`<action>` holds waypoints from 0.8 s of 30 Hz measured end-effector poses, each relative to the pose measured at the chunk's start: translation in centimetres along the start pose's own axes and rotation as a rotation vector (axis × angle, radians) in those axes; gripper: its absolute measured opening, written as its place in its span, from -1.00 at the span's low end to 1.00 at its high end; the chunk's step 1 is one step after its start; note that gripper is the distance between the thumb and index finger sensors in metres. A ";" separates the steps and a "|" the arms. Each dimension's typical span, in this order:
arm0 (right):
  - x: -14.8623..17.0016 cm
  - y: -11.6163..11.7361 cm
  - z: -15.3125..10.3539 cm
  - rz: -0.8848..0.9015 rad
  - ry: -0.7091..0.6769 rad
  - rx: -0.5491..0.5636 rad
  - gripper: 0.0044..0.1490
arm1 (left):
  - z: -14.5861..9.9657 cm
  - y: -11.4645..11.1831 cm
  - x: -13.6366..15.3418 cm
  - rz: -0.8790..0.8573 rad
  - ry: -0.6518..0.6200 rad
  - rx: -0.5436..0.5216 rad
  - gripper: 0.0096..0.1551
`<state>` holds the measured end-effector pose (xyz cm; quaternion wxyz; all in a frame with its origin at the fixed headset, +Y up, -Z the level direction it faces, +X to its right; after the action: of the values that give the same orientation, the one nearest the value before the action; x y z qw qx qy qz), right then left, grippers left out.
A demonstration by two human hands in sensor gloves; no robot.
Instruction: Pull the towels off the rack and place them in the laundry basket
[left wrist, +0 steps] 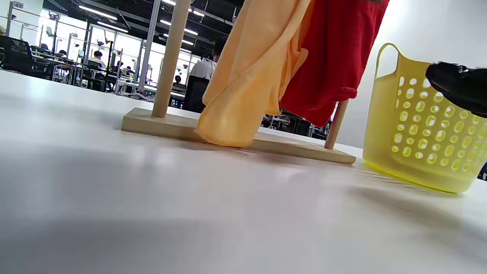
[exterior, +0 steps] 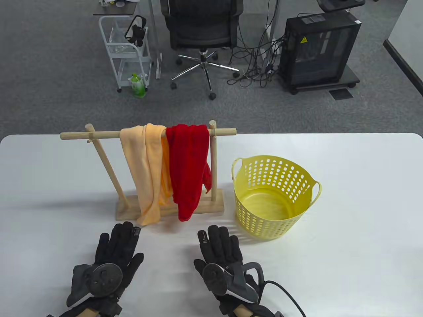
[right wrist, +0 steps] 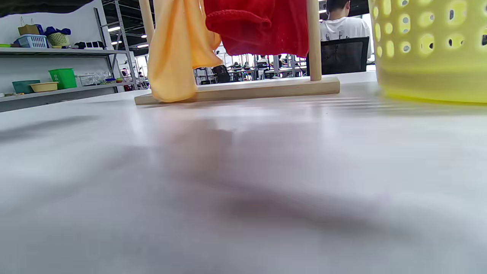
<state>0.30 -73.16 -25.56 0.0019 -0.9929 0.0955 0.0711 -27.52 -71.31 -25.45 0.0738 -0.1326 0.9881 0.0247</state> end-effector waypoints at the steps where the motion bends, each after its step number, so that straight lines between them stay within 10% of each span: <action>1: 0.0 0.0 0.0 0.000 0.000 -0.001 -0.08 | 0.0 0.0 0.0 0.000 0.001 0.002 -0.20; 24: 0.2 -0.3 -0.1 0.035 0.008 -0.041 -0.06 | 2.1 3.9 0.7 -0.039 0.089 -0.138 -0.14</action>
<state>0.54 -72.93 -25.48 -0.0201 -0.9912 0.1113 0.0693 -28.99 -67.57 -27.50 0.0212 -0.1574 0.9836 0.0853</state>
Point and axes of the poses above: the tracker on the back of each hand, its own x axis roughly to the little-finger side, its own z axis roughly from the wrist to the fingertips, y = z × x, the point moved 3 cm from there along z, roughly from the wrist to the fingertips, and after that the axes turned 12 degrees about y, right-handed, at the moved point
